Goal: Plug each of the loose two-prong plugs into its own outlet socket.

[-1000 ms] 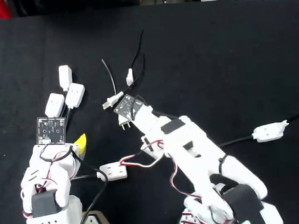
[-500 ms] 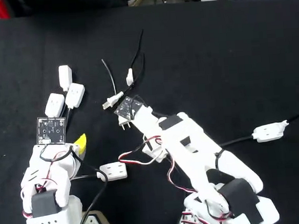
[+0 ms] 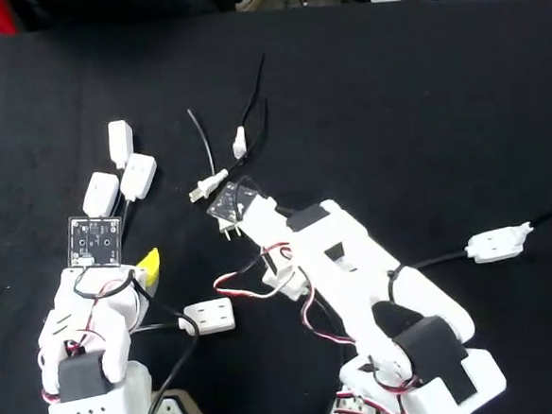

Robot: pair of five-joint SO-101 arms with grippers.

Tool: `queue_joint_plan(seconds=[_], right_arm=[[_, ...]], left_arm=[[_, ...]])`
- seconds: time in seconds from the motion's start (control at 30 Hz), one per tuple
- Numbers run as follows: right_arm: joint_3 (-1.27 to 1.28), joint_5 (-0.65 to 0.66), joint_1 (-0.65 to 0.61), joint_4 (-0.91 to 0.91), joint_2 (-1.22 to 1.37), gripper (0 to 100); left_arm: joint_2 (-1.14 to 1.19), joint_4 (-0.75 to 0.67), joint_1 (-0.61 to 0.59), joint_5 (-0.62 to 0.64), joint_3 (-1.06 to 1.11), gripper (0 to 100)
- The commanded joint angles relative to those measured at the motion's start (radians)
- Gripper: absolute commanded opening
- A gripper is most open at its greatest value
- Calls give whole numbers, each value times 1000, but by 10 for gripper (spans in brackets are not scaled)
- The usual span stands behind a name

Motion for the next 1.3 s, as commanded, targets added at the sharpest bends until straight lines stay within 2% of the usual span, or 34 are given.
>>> queue_joint_plan(seconds=[0.0, 0.1, 0.2, 0.6, 0.8, 0.93, 1.07, 1.2, 1.27], right_arm=[[4, 5, -26, 32, 38, 28], [4, 5, -28, 38, 39, 60], [-1, 2, -21, 38, 39, 10], [-19, -28, 17, 43, 28, 11], [-125, -34, 5, 161, -151, 11], [-151, -75, -66, 193, -294, 11], [-148, -80, -206, 183, -357, 11], [-151, -103, -296, 77, -348, 11], [-143, -103, -318, -3, -340, 11]], left_arm=[[-9, 2, -12, -8, -15, 277], [-9, 2, -12, -8, -15, 277], [-9, 0, -12, -15, -15, 277], [-9, -5, -12, -38, -7, 277], [-11, -5, -2, -12, -13, 277], [-11, -6, -2, 37, -18, 277], [-11, -6, -2, 98, -48, 277], [-11, 3, -10, 130, -84, 277], [-11, 29, -13, 204, -125, 277]])
